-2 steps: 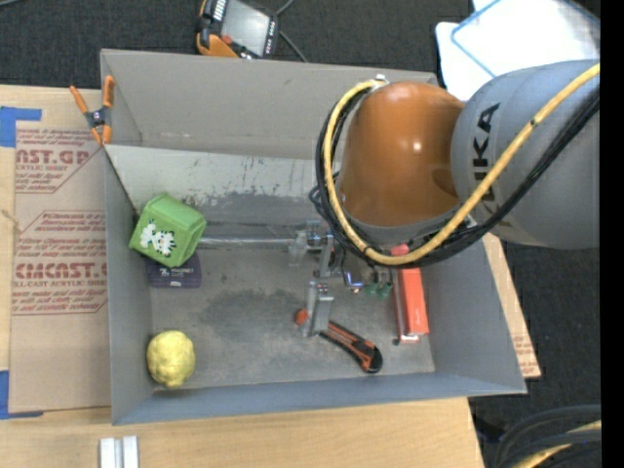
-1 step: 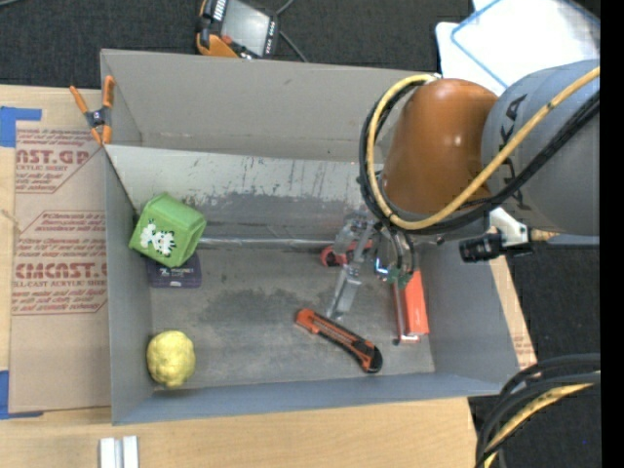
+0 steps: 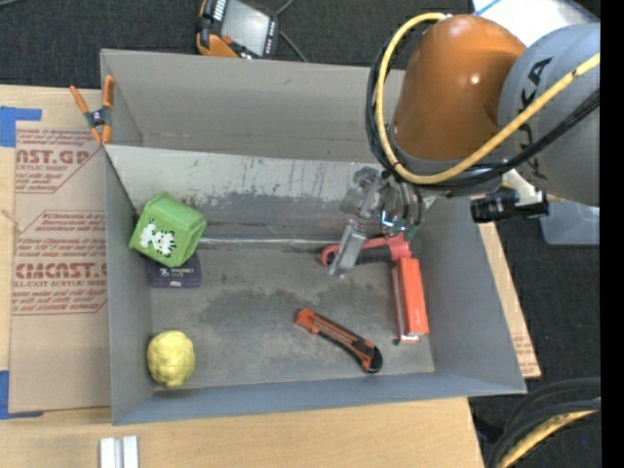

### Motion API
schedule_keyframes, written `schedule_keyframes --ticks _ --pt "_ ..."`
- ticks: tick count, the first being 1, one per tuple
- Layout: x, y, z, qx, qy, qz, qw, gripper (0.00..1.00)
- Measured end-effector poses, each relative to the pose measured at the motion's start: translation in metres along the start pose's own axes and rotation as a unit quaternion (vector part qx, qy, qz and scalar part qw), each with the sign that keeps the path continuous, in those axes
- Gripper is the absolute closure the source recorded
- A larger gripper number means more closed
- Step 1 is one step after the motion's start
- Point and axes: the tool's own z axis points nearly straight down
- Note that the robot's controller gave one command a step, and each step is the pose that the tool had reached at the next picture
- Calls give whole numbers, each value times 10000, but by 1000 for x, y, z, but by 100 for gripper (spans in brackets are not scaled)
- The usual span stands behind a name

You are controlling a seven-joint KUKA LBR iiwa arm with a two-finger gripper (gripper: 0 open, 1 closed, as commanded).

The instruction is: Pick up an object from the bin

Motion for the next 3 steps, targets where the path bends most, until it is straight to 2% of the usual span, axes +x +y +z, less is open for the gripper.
schedule_keyframes --ticks 1,2,3 --pt "-34 -44 74 35 48 -695 9976 0" --pt "-27 -49 85 61 81 -677 9977 0" --pt "-8 -53 -13 46 24 201 9998 0"
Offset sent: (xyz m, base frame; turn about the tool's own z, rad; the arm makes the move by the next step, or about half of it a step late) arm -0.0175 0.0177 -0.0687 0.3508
